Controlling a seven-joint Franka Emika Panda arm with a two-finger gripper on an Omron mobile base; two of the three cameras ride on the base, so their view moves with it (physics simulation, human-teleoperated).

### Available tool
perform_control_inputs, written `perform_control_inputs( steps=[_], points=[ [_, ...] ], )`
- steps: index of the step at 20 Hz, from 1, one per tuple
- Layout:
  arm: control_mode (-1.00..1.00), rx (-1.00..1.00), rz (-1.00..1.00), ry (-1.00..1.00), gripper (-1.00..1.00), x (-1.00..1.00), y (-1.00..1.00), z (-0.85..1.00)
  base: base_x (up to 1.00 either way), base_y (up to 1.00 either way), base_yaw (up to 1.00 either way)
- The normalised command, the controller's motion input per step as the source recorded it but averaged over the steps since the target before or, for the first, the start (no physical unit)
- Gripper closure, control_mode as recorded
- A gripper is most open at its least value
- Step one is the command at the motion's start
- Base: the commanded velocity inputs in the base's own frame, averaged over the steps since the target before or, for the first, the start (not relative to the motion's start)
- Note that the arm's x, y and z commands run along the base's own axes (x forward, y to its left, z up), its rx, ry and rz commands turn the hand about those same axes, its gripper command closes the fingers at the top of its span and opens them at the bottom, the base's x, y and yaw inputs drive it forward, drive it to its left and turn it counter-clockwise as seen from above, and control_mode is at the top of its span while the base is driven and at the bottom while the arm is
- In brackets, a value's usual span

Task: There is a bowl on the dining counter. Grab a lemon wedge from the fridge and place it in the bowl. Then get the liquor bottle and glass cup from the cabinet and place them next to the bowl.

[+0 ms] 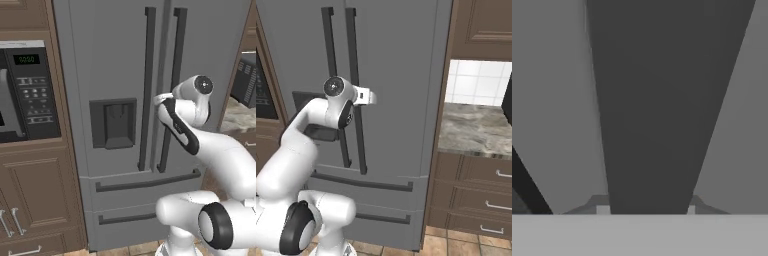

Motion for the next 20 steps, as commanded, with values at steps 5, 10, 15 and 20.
perform_control_inputs(
  steps=[5, 10, 15, 20],
  points=[
    [-1.00, 0.00, 0.00, -0.08, 1.00, -0.96, -0.16, 0.24, 0.00, 0.00, 0.00],
    [-1.00, 0.02, 0.00, -0.04, 1.00, -1.00, -0.36, 0.28, 0.00, 0.00, 0.00],
    [-1.00, 0.04, 0.00, -0.03, 1.00, -0.97, -0.39, 0.25, 0.00, 0.00, 0.00],
    [-1.00, 0.03, 0.00, 0.00, 1.00, -0.95, -0.24, 0.22, 0.00, 0.00, 0.00]
  ],
)
